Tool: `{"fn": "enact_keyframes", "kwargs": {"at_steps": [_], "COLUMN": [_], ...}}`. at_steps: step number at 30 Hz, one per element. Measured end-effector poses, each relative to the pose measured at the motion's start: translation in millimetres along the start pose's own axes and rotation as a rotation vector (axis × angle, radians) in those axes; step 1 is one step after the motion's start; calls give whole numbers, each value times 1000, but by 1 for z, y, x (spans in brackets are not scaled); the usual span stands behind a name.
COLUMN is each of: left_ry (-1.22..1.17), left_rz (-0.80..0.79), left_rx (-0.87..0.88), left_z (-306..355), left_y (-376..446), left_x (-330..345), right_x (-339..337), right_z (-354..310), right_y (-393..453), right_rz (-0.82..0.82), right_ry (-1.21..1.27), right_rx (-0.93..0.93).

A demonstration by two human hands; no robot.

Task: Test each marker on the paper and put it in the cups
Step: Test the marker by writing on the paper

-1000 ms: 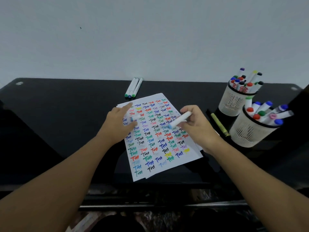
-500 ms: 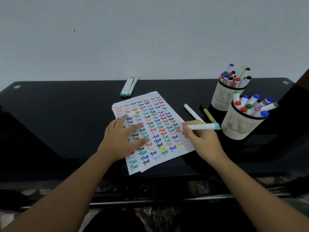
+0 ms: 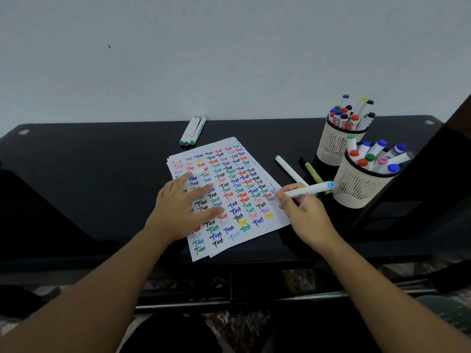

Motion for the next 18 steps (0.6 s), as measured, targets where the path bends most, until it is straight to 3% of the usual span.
{"fn": "enact_keyframes", "kwargs": {"at_steps": [18], "left_ry": [7], "left_rz": [-2], "left_rx": [0], "left_z": [1], "left_y": [-1], "left_x": [-1], "right_x": [2], "right_z": [5], "right_y": [3], "right_rz": [-29], "right_ry": [-63], "right_rx": [7]}}
Point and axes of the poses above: each hand's wrist, its own y-axis towards the middle knuckle, its own x-axis out of the palm, z = x × y, the point moved 7 cm from there along y, towards the middle knuckle, and after that the axes turned 5 degrees about -z, right-handed, at the moved point
